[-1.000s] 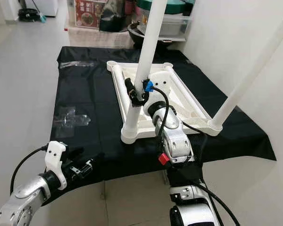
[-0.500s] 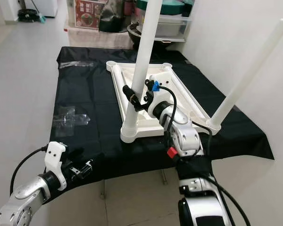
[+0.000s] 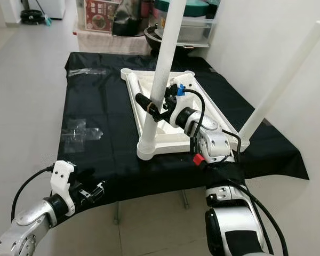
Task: Building children table
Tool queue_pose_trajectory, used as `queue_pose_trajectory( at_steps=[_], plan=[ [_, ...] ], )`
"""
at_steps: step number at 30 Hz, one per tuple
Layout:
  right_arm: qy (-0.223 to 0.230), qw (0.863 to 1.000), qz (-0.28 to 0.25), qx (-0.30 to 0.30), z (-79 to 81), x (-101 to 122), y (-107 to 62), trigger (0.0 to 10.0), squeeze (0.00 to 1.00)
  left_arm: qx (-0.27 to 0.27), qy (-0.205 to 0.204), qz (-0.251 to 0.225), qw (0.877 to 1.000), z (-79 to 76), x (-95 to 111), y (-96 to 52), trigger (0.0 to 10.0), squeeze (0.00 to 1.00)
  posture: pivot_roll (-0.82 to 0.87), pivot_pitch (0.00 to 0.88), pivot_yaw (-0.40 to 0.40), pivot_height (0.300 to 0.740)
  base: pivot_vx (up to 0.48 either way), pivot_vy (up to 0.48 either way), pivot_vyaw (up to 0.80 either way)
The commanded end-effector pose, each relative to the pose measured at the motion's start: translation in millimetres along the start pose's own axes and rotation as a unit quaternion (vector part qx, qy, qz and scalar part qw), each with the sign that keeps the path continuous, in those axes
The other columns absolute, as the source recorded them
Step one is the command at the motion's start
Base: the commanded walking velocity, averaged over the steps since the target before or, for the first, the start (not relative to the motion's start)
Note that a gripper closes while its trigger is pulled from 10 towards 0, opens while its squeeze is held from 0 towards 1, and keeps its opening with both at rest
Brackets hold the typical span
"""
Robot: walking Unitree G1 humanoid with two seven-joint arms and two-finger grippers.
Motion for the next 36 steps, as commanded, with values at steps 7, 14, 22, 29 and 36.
queue_pose_trajectory(
  at_steps=[7,14,22,29,36],
  plan=[
    [0.007,1.0,-0.024,0.019,-7.8,9.5,0.1,10.0,0.0,-0.002,0.001,0.005,1.0,-1.3,-2.5,-1.0,10.0,0.0,0.05,0.0,-0.141,0.74,0.0,0.0,0.0],
    [0.007,0.999,-0.03,0.026,-10.5,11.4,2.0,10.0,0.0,-0.002,0.001,0.005,1.0,-1.7,-2.8,-1.0,10.0,0.0,0.05,0.0,-0.145,0.74,0.0,0.0,0.0],
    [0.005,0.999,-0.023,0.025,-13.2,6.1,6.2,10.0,0.0,0.0,0.0,0.006,1.0,-2.2,-4.2,-2.2,10.0,0.0,0.05,0.0,-0.15,0.74,0.0,0.0,0.0],
    [0.003,0.999,-0.028,0.041,-13.4,8.8,8.7,10.0,0.0,-0.002,-0.001,0.004,1.0,-3.5,-4.1,-1.2,10.0,0.0,0.05,0.0,-0.151,0.74,0.0,0.0,0.0],
    [0.002,0.998,-0.03,0.061,-11.5,9.6,10.2,10.0,0.0,-0.004,-0.002,0.004,1.0,-4.5,-4.1,-1.1,10.0,0.0,0.06,0.0,-0.157,0.74,0.0,0.0,0.0]
  ],
)
Point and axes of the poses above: a point about 5 cm out from each wrist's last joint towards the gripper, its own y axis pointing out of the wrist towards the gripper, its own x axis along the axis of the wrist's last joint, z = x × y, the point moved 4 cm from there along y, pointing out of the wrist towards the gripper, and after that the axes turned 1 degree about -y, right-handed, at the moved point
